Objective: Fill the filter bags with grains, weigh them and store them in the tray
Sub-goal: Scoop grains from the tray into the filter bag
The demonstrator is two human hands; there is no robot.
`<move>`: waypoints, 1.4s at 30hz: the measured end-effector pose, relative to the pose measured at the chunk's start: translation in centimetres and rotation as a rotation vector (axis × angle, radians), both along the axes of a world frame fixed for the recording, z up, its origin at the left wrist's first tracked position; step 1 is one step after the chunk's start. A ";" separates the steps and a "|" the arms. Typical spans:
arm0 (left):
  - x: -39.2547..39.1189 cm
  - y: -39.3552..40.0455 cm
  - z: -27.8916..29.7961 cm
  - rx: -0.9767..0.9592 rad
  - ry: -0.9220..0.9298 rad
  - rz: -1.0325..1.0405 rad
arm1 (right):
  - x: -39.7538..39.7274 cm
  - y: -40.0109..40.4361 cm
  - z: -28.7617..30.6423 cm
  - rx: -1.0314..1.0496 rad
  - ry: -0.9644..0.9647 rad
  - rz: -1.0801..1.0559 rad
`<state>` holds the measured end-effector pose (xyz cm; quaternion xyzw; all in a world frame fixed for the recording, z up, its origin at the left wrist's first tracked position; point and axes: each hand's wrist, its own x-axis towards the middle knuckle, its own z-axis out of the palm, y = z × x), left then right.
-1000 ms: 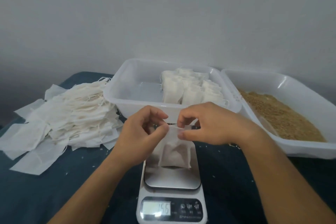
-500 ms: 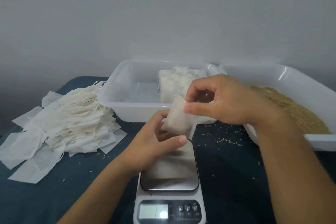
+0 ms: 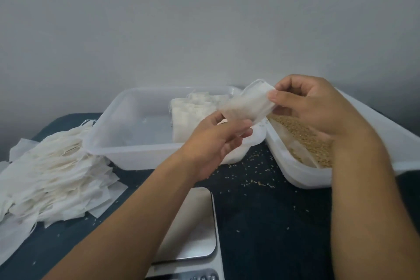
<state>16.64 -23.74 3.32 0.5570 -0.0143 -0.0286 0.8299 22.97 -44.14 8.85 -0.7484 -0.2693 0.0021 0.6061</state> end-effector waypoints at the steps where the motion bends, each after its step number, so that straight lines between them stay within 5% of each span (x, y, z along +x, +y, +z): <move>1: 0.6 -0.6 0.3 0.051 0.009 0.025 | 0.5 -0.3 -0.3 0.021 0.029 -0.007; 10: 4.3 -3.0 1.3 0.579 -0.052 0.175 | 3.1 -2.6 -3.0 0.024 0.188 -0.140; 17: 5.4 -3.6 1.7 0.727 -0.092 0.205 | 3.7 -3.4 -3.7 0.000 0.190 -0.177; 42: 6.5 -3.5 2.5 0.737 -0.082 0.233 | 4.5 -3.6 -4.6 -0.012 0.162 -0.202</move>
